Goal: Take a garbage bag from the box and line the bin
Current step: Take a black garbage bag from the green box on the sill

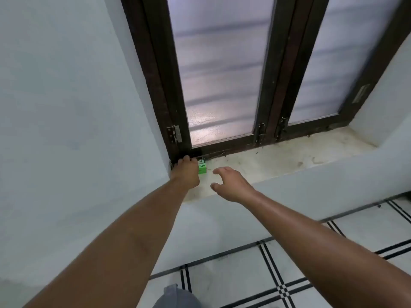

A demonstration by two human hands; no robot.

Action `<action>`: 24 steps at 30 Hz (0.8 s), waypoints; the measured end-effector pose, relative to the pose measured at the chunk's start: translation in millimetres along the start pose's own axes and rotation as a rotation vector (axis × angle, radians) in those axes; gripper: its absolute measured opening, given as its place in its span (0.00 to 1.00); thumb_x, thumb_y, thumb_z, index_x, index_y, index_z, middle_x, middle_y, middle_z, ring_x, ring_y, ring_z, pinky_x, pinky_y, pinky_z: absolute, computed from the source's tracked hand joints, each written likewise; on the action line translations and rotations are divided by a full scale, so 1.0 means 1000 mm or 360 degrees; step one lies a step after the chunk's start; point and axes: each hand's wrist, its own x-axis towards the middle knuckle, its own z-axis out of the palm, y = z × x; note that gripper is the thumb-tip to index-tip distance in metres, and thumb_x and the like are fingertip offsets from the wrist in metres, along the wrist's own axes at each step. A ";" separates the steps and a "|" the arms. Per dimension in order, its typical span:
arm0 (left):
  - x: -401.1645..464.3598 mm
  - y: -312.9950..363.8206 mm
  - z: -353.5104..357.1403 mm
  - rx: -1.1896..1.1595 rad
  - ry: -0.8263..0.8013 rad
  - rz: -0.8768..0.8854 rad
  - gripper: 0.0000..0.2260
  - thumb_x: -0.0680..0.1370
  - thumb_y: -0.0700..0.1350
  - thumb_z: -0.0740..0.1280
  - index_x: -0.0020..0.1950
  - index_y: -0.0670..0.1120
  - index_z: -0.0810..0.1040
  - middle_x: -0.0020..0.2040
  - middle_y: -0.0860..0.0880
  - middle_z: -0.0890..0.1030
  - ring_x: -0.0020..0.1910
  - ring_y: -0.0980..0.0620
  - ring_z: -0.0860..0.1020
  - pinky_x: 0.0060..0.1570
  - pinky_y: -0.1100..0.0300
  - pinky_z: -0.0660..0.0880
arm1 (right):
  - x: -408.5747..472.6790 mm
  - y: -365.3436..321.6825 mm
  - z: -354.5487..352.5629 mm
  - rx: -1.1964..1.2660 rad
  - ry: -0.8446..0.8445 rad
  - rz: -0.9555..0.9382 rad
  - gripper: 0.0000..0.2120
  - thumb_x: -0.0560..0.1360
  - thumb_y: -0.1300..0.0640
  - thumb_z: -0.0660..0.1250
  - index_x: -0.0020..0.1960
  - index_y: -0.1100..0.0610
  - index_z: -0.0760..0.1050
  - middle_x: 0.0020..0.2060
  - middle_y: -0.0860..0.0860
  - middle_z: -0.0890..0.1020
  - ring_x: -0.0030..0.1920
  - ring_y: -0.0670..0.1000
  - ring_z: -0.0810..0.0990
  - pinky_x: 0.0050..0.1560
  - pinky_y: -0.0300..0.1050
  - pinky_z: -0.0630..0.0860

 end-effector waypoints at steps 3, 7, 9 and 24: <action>0.024 -0.009 0.011 0.0197 -0.0079 -0.0163 0.29 0.76 0.41 0.69 0.77 0.42 0.65 0.71 0.39 0.70 0.69 0.39 0.70 0.69 0.47 0.72 | 0.035 0.002 0.005 0.0008 -0.0045 0.0021 0.26 0.79 0.52 0.66 0.76 0.53 0.69 0.74 0.50 0.71 0.72 0.52 0.71 0.70 0.49 0.71; 0.040 -0.017 0.020 0.0424 -0.0069 -0.0210 0.22 0.79 0.41 0.64 0.74 0.41 0.70 0.70 0.39 0.71 0.68 0.39 0.72 0.72 0.47 0.68 | 0.066 0.004 0.013 0.0009 -0.0101 0.0007 0.26 0.77 0.57 0.67 0.74 0.53 0.71 0.73 0.50 0.71 0.72 0.52 0.71 0.70 0.48 0.72; 0.044 -0.018 0.020 0.0393 -0.0026 -0.0220 0.21 0.80 0.40 0.63 0.73 0.40 0.71 0.69 0.39 0.71 0.67 0.39 0.72 0.72 0.48 0.68 | 0.079 0.006 0.014 -0.0005 -0.0111 -0.0025 0.27 0.76 0.59 0.68 0.74 0.52 0.71 0.73 0.49 0.71 0.72 0.52 0.71 0.69 0.48 0.72; 0.045 0.012 -0.036 -0.1951 0.0143 -0.0045 0.21 0.68 0.38 0.82 0.60 0.44 0.82 0.53 0.52 0.85 0.53 0.57 0.83 0.51 0.64 0.79 | 0.113 0.046 -0.055 0.0199 -0.0104 -0.0293 0.32 0.69 0.51 0.77 0.67 0.36 0.66 0.62 0.42 0.79 0.57 0.48 0.81 0.54 0.54 0.82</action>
